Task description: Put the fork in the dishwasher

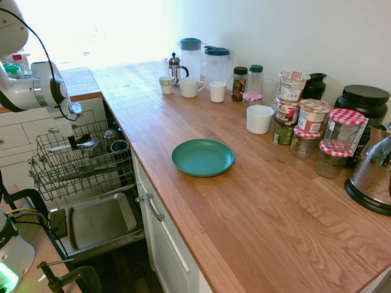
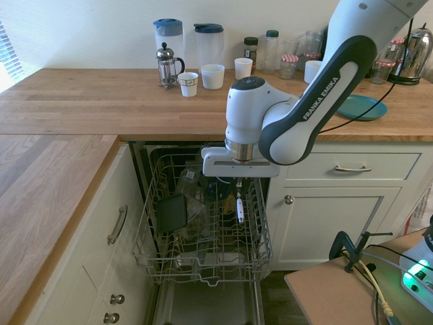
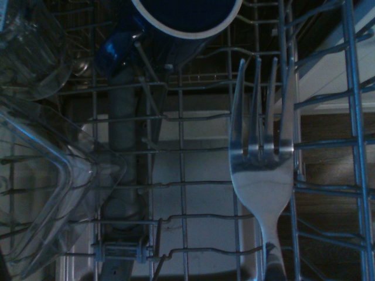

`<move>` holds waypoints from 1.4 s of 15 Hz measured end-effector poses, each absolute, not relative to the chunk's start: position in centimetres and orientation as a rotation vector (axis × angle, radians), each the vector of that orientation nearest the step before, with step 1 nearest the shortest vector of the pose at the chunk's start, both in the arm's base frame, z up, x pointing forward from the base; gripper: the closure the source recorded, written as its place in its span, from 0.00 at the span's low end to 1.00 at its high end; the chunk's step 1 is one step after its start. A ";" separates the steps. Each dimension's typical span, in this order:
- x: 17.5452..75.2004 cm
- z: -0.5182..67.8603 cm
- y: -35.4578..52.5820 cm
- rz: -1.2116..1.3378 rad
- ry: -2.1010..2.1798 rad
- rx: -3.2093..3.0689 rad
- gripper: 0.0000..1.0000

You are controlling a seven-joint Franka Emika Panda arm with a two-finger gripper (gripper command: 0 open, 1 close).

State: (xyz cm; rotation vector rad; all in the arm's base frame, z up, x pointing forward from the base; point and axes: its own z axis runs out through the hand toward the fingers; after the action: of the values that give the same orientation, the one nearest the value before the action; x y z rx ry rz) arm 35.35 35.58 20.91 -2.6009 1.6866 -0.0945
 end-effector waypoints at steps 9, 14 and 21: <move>37.1 13.8 37.3 -0.046 1.718 -2.640 0.00; 37.4 13.5 37.1 -0.078 1.708 -2.648 0.00; 38.0 13.6 36.6 -0.099 1.707 -2.650 0.00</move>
State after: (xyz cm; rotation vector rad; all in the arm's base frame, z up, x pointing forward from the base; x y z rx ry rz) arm 38.04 36.65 13.65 -2.6501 1.7068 -0.0988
